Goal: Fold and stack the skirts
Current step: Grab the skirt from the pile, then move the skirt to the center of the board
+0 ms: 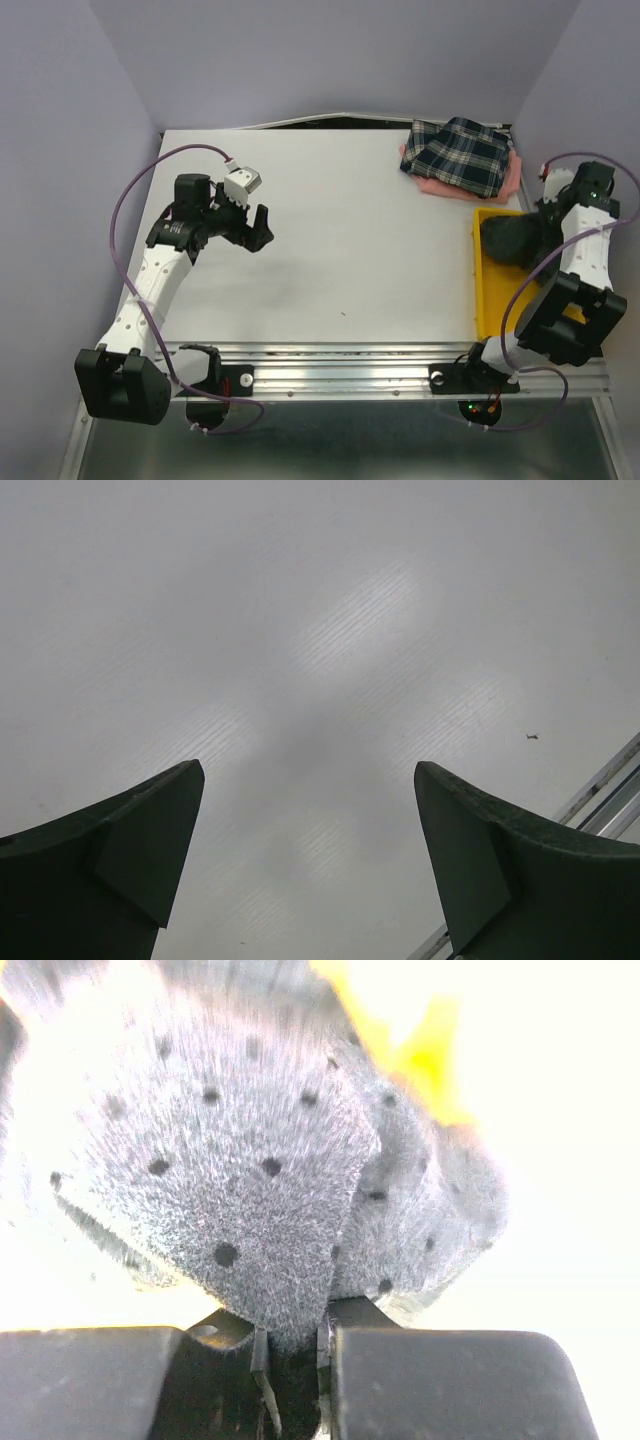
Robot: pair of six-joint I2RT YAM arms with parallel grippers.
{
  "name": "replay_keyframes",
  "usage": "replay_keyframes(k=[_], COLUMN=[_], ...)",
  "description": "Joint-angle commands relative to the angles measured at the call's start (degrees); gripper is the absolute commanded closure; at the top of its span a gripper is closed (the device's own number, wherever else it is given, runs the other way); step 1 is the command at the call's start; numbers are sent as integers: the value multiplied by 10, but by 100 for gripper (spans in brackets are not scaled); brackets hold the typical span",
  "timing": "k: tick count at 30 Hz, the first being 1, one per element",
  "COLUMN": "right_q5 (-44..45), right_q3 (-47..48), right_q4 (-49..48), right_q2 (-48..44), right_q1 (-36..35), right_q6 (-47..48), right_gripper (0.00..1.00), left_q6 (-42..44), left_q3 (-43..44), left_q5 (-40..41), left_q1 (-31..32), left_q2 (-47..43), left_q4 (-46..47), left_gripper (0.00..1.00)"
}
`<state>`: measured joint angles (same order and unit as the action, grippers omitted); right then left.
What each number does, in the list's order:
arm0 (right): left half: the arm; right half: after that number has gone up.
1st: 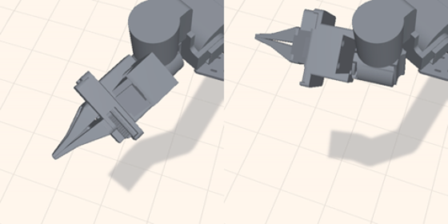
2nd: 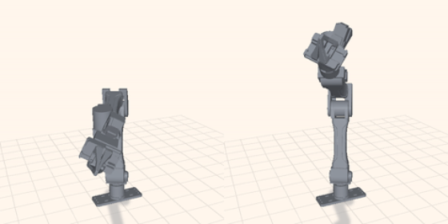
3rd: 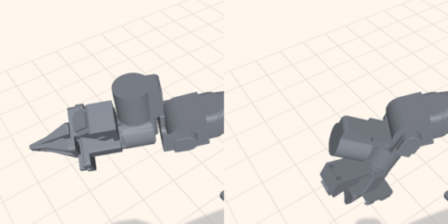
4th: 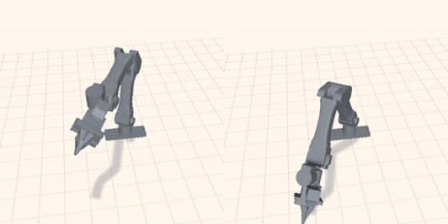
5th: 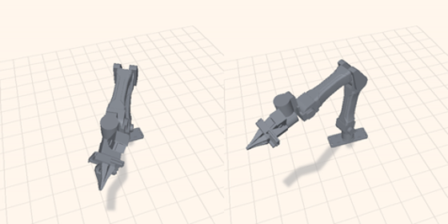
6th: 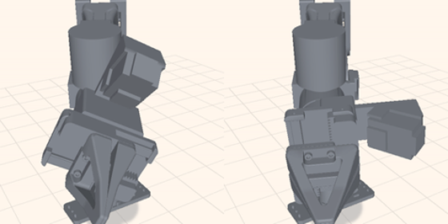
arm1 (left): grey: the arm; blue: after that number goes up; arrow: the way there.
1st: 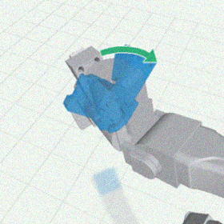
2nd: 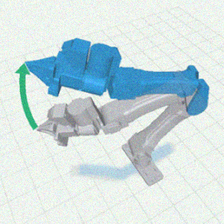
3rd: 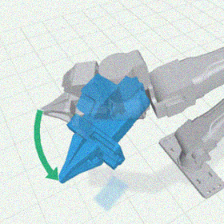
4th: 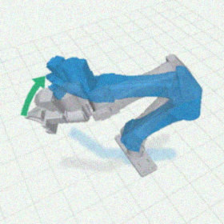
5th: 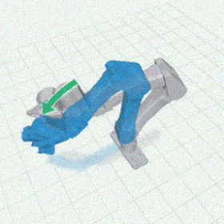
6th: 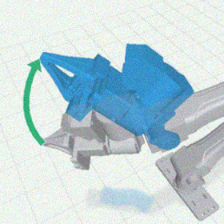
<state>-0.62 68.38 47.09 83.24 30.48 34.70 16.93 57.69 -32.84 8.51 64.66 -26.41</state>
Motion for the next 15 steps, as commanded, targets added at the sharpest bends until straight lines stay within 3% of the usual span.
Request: replay_keyframes(k=[1,4,9,12,15], right_q5=[-109,-175,-368,-511,-601], right_q3=[221,318,533,551,478], right_q4=[54,102,164,155,37], right_q2=[-62,-58,-2,0,-34], right_q1=[5,5,5,-1,-41], right_q6=[-8,-30,-93,-163,-289], right_gripper=[99,99,99,99,99], left_q6=[7,5,-12,-22,-29], left_q3=[27,36,51,72,84], left_q5=[-22,-29,-43,-63,-86], left_q1=[-3,-3,-15,-35,-53], left_q2=[-11,-8,-9,-7,-7], left_q4=[7,5,19,25,27], left_gripper=[1,1,1,1,1])
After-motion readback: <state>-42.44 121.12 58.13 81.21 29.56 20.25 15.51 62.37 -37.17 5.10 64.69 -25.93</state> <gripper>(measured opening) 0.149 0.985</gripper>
